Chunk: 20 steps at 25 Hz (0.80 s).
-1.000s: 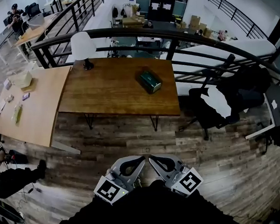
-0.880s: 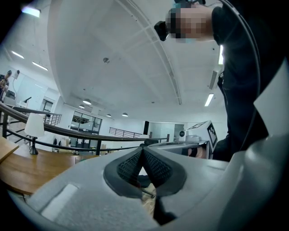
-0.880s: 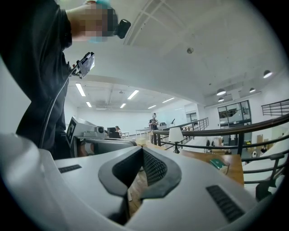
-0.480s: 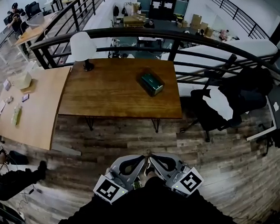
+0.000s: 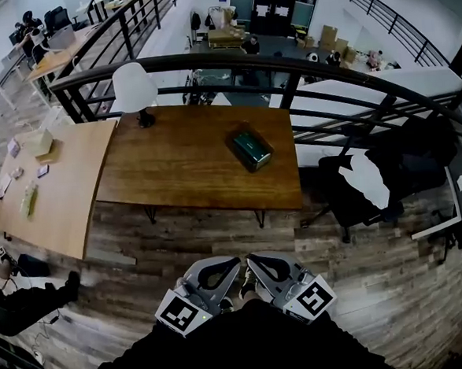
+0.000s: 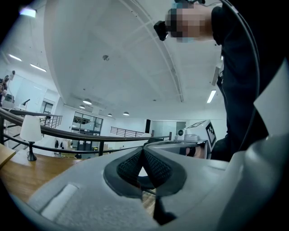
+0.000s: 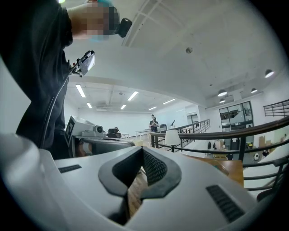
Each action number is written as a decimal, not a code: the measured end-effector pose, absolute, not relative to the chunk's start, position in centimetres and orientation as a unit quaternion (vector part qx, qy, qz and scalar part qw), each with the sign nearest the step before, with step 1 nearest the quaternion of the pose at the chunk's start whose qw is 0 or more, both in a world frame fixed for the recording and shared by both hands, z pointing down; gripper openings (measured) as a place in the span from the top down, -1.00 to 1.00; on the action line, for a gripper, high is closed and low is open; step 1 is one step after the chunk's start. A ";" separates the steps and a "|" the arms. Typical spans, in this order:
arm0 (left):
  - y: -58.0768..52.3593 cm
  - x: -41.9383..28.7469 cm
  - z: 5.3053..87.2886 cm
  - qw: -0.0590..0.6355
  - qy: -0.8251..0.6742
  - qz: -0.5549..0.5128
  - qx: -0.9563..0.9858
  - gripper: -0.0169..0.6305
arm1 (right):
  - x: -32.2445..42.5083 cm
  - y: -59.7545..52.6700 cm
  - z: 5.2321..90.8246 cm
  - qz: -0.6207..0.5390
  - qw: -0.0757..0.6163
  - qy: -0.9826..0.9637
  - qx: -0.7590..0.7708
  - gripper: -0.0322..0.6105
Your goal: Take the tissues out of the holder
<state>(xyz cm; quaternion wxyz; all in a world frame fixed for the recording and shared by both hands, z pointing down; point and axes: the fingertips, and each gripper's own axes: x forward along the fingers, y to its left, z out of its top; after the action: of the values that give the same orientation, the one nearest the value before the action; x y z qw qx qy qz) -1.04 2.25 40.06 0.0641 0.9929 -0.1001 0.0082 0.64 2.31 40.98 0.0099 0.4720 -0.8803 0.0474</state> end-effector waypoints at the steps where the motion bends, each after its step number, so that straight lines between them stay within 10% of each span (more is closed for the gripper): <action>1: 1.8 -0.6 40.0 0.063 -0.100 0.008 0.993 0.91 | 1.0 2.0 41.0 0.048 0.010 -0.881 0.471 0.89; 20: -4.1 8.2 39.6 0.062 -0.114 0.018 0.991 0.91 | 9.4 -4.8 40.6 0.052 0.003 -0.890 0.454 0.89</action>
<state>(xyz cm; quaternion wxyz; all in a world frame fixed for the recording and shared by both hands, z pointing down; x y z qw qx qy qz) 8.18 -4.11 39.61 0.0624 0.9913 -0.1145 0.0181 9.39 -4.76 40.62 0.0032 0.4536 -0.8897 0.0519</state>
